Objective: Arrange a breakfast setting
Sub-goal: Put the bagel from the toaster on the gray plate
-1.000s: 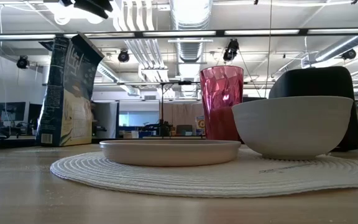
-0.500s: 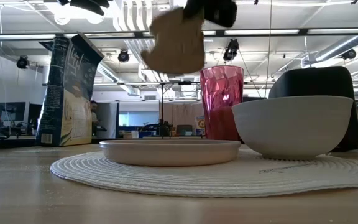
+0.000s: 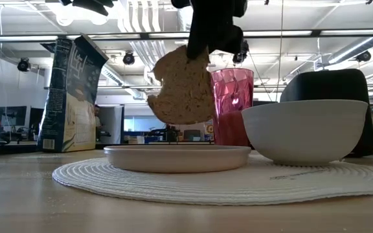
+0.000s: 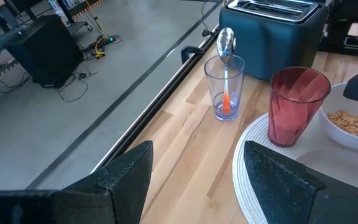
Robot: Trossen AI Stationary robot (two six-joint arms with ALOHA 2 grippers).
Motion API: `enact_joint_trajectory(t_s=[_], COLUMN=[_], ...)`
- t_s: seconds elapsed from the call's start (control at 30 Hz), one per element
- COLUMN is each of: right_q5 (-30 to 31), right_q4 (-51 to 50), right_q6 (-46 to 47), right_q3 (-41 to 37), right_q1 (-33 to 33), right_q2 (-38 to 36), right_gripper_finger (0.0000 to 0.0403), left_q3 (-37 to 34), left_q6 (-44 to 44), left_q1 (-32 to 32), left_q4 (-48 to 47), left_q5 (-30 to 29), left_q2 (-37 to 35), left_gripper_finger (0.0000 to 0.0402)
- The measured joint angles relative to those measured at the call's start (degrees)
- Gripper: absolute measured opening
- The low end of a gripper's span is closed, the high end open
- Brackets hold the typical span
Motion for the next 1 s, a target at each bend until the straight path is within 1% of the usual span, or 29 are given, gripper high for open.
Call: enact_joint_trajectory(t_s=[0.1, 0.27, 0.43, 0.63, 0.73, 0.87, 1.0], right_q5=[-0.8, -6.0, -9.9, -10.0, -9.9, -9.7, -9.9], right_q4=[0.0, 0.0, 0.0, 2.1, 3.0, 3.0, 3.5], right_q6=[0.4, 0.4, -2.0, -10.3, -10.6, -11.4, -10.7], right_q3=[0.0, 0.0, 0.0, 0.0, 0.0, 0.0, 0.0], right_q1=[-1.0, -3.3, -4.7, -4.8, -4.8, -4.8, -4.8], right_q2=[0.0, -0.1, -0.1, -0.1, -0.1, -0.1, -0.1], right_gripper_finger=[0.0038, 0.0038, 0.0038, 0.0038, 0.0034, 0.0016, 0.0017], left_q3=[0.0, 0.0, 0.0, 0.0, 0.0, 0.0, 0.0], left_q6=[0.0, 0.0, 0.5, 0.7, 0.7, 0.7, 0.7], left_q1=[0.0, 0.0, 0.0, 0.0, 0.0, 0.0, 0.0], left_q4=[0.0, 0.0, 0.0, 0.0, 0.0, 0.0, 0.0], left_q5=[0.0, 0.0, 0.0, 0.0, 0.0, 0.0, 0.0], left_q2=[0.0, 0.0, 0.0, 0.0, 0.0, 0.0, 0.0], left_gripper_finger=[0.0236, 0.0236, 0.0236, 0.0236, 0.0236, 0.0236, 0.0236])
